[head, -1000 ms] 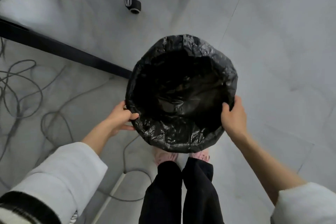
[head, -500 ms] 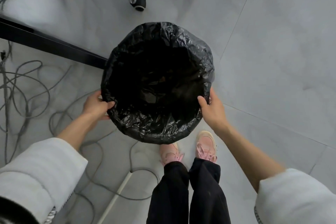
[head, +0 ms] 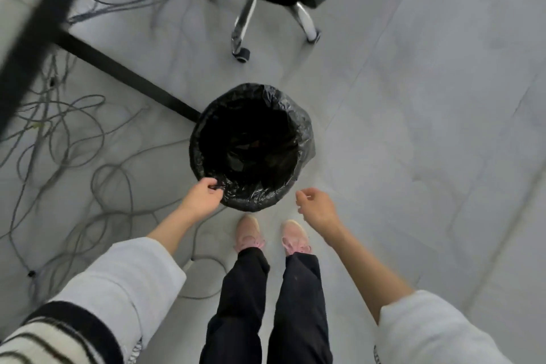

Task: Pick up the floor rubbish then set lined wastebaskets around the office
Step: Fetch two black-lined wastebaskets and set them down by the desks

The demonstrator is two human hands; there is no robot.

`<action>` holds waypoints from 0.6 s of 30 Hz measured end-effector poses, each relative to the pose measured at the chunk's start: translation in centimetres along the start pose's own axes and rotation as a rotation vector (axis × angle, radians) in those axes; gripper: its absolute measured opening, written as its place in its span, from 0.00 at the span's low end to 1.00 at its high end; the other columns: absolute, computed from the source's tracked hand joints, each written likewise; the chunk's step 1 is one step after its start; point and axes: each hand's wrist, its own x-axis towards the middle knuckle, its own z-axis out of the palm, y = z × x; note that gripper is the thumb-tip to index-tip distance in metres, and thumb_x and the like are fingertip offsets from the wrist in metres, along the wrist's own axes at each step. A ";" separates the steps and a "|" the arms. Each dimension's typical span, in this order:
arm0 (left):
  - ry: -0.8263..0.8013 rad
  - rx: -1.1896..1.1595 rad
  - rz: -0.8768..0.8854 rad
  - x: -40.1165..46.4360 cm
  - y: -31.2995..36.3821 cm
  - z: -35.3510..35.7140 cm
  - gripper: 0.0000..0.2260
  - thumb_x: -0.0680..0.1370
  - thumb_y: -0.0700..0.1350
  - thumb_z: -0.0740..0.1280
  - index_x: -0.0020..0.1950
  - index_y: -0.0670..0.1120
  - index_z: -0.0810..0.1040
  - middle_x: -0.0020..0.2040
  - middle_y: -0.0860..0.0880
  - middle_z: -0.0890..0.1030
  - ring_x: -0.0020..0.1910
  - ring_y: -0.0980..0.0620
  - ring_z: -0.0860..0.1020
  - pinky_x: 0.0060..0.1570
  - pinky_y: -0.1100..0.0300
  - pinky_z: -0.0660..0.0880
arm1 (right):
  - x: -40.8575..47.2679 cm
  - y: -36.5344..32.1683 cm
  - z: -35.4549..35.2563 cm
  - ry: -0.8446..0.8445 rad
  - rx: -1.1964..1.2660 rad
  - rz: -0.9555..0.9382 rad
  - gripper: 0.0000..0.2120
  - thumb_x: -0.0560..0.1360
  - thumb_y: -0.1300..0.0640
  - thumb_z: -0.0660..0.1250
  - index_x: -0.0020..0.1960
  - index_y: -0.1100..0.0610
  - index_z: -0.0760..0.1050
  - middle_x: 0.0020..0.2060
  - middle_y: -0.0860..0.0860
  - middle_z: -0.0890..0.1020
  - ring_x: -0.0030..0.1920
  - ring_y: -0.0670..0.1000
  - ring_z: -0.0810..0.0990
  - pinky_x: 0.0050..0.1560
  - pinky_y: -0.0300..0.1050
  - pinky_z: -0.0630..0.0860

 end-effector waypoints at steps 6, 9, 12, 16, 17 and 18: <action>-0.094 -0.317 0.039 -14.5 -1.2 1.3 0.16 0.82 0.43 0.56 0.69 0.40 0.68 0.59 0.41 0.77 0.45 0.48 0.76 0.38 0.63 0.72 | -12.6 0.0 -1.3 -0.075 -0.111 -0.160 0.16 0.81 0.54 0.55 0.57 0.62 0.76 0.51 0.57 0.81 0.49 0.54 0.80 0.58 0.53 0.76; -0.032 -0.559 0.022 -20.5 -4.0 1.9 0.15 0.82 0.42 0.55 0.67 0.39 0.69 0.55 0.41 0.77 0.40 0.51 0.75 0.31 0.71 0.72 | -17.0 0.4 -0.6 -0.145 -0.244 -0.251 0.15 0.81 0.53 0.55 0.59 0.60 0.75 0.51 0.55 0.81 0.51 0.54 0.81 0.57 0.51 0.76; 0.100 -0.797 -0.019 -27.3 -9.2 2.5 0.14 0.82 0.40 0.55 0.66 0.38 0.70 0.52 0.41 0.77 0.37 0.53 0.74 0.31 0.69 0.73 | -22.0 0.0 1.3 -0.206 -0.352 -0.345 0.16 0.81 0.53 0.56 0.59 0.61 0.75 0.51 0.55 0.82 0.50 0.54 0.81 0.57 0.53 0.76; 0.276 -1.069 -0.066 -35.0 -16.6 3.1 0.14 0.82 0.40 0.54 0.65 0.38 0.71 0.48 0.44 0.78 0.38 0.53 0.75 0.39 0.63 0.71 | -27.9 -0.8 5.1 -0.295 -0.460 -0.447 0.13 0.80 0.54 0.56 0.58 0.59 0.75 0.49 0.53 0.82 0.47 0.52 0.81 0.54 0.51 0.77; 0.325 -1.136 -0.081 -36.7 -18.4 3.1 0.14 0.82 0.40 0.54 0.65 0.38 0.70 0.45 0.46 0.78 0.38 0.53 0.75 0.39 0.63 0.71 | -29.2 -1.0 6.4 -0.319 -0.490 -0.474 0.12 0.80 0.54 0.57 0.56 0.59 0.75 0.47 0.53 0.81 0.46 0.51 0.80 0.53 0.50 0.77; 0.364 -1.185 -0.090 -38.0 -19.9 3.2 0.14 0.82 0.40 0.54 0.65 0.38 0.70 0.43 0.48 0.78 0.37 0.53 0.75 0.38 0.63 0.70 | -30.2 -1.0 7.3 -0.335 -0.516 -0.493 0.11 0.80 0.55 0.57 0.55 0.59 0.75 0.46 0.52 0.81 0.44 0.50 0.80 0.52 0.50 0.77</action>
